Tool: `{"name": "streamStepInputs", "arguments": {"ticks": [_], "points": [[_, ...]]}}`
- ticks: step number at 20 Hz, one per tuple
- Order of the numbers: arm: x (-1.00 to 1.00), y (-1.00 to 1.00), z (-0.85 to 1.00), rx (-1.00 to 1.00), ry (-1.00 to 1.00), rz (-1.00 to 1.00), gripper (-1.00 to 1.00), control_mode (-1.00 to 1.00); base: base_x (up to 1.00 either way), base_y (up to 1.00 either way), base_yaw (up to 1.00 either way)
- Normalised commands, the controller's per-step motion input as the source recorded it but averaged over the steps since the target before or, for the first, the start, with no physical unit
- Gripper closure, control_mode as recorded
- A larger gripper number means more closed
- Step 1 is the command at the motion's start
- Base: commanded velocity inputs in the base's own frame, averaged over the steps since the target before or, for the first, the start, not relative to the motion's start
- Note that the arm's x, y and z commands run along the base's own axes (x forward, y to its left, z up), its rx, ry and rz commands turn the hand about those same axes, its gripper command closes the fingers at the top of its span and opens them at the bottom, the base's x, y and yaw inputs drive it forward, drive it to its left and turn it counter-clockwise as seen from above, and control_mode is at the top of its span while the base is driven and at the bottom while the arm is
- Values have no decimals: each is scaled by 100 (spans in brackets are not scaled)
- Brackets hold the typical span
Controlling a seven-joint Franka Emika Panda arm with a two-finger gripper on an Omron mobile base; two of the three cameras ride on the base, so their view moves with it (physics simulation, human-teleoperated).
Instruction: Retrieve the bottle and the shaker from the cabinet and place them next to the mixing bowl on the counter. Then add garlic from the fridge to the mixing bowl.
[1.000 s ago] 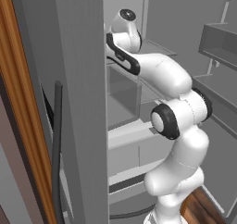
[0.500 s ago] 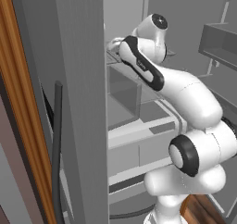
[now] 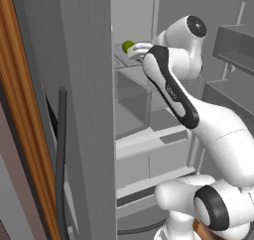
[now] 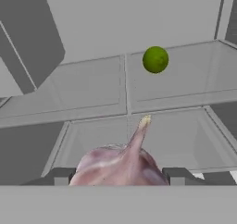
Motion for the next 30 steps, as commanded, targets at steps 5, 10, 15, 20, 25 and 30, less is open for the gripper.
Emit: {"name": "streamStepInputs", "arguments": {"ticks": [5, 10, 15, 20, 25, 30], "points": [[-100, -41, -6, -8, 0, 0, 100, -100, 0, 0, 0], [-100, -21, 2, -3, 0, 0, 100, -100, 0, 0, 0], [-99, 0, 15, 0, 0, -1, 100, -100, 0, 0, 0], [-100, -20, 0, 0, 12, -10, 100, -100, 0, 0, 0], [-100, -36, 0, 0, 28, -16, 100, -100, 0, 0, 0], [-72, -1, 0, -7, 29, -1, 100, -100, 0, 0, 0]]}}
